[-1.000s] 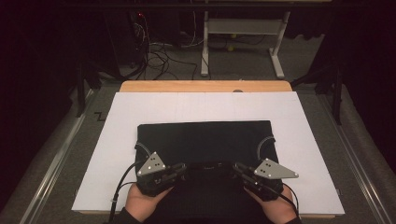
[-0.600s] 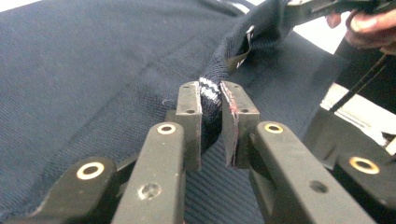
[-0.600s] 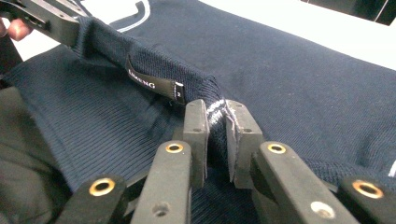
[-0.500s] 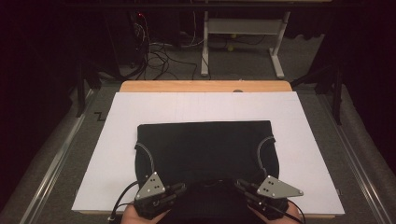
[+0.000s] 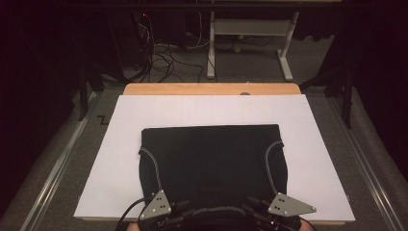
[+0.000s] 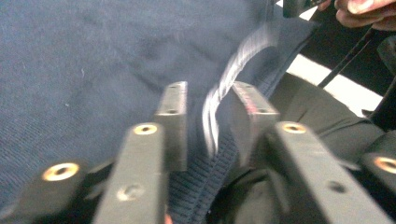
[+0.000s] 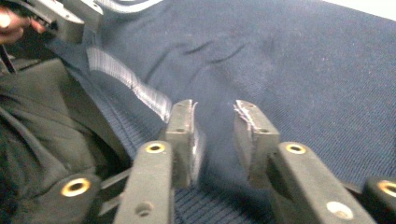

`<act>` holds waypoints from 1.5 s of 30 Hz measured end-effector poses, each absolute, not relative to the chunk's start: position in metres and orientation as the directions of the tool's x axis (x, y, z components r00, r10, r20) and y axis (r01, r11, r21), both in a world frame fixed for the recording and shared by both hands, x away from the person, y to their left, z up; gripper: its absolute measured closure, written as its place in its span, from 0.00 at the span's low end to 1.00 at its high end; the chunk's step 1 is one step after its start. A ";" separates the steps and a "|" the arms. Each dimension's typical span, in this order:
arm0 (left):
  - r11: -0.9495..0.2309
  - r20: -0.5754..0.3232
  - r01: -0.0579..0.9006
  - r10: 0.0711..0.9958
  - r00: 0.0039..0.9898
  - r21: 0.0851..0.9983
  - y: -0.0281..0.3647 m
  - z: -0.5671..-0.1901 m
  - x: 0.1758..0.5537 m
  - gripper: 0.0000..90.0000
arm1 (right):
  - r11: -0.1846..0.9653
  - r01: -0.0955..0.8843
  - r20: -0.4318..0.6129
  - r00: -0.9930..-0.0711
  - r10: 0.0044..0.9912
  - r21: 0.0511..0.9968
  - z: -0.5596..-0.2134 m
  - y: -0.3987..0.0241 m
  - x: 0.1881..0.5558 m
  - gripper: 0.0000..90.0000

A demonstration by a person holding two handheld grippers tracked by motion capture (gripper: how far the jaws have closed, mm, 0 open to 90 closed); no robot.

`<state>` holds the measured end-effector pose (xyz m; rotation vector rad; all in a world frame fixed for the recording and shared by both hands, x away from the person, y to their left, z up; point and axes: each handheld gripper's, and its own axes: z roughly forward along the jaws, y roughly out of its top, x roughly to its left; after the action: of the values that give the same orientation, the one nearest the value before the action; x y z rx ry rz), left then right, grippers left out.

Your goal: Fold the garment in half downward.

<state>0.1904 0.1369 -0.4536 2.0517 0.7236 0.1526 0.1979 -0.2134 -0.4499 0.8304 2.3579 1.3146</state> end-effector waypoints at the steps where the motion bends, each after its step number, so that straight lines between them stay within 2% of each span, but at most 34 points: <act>1: -0.402 -0.161 0.429 0.551 0.819 0.809 0.137 -0.454 0.191 0.67 | 0.405 0.330 0.003 -0.779 0.628 0.853 -0.449 -0.214 0.197 0.73; 9: -0.376 -0.156 0.455 0.608 0.778 0.807 0.150 -0.459 0.205 0.57 | 0.379 0.347 0.002 -0.740 0.672 0.858 -0.452 -0.218 0.203 0.58; 13: -0.348 -0.169 0.472 0.633 0.755 0.810 0.156 -0.461 0.211 0.43 | 0.329 0.351 0.005 -0.690 0.723 0.877 -0.455 -0.223 0.208 0.39; 17: -0.317 -0.205 0.489 0.629 0.750 0.813 0.162 -0.461 0.216 0.35 | 0.279 0.379 0.040 -0.652 0.757 0.882 -0.458 -0.230 0.214 0.25; 19: -0.301 -0.218 0.485 0.620 0.754 0.821 0.164 -0.460 0.217 0.34 | 0.264 0.387 0.048 -0.634 0.771 0.884 -0.459 -0.232 0.216 0.19; 22: -0.299 -0.204 0.476 0.630 0.750 0.827 0.167 -0.459 0.219 0.26 | 0.246 0.399 0.057 -0.613 0.788 0.883 -0.460 -0.236 0.220 0.17; 27: -0.281 -0.188 0.467 0.655 0.732 0.838 0.177 -0.458 0.225 0.19 | 0.245 0.401 0.051 -0.600 0.798 0.883 -0.461 -0.240 0.223 0.16; 29: -0.288 -0.166 0.461 0.671 0.722 0.839 0.181 -0.458 0.228 0.19 | 0.239 0.405 0.053 -0.590 0.806 0.882 -0.461 -0.241 0.223 0.12; 30: -0.292 -0.162 0.468 0.682 0.713 0.834 0.184 -0.459 0.231 0.15 | 0.236 0.405 0.050 -0.583 0.811 0.883 -0.461 -0.241 0.224 0.10; 33: -0.269 -0.176 0.494 0.711 0.681 0.827 0.194 -0.461 0.239 0.12 | 0.232 0.407 0.046 -0.568 0.822 0.884 -0.461 -0.242 0.225 0.03; 35: -0.281 -0.188 0.527 0.719 0.669 0.802 0.198 -0.462 0.246 0.00 | 0.231 0.409 0.045 -0.562 0.826 0.883 -0.461 -0.243 0.226 0.01; 45: -0.237 -0.170 0.526 0.773 0.611 0.817 0.219 -0.462 0.257 0.00 | 0.237 0.407 0.035 -0.557 0.830 0.882 -0.458 -0.239 0.231 0.00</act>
<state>0.2568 0.2186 -0.4622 1.9116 1.0349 0.3355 0.2307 -0.2395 -0.4580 1.1317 2.0709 1.2697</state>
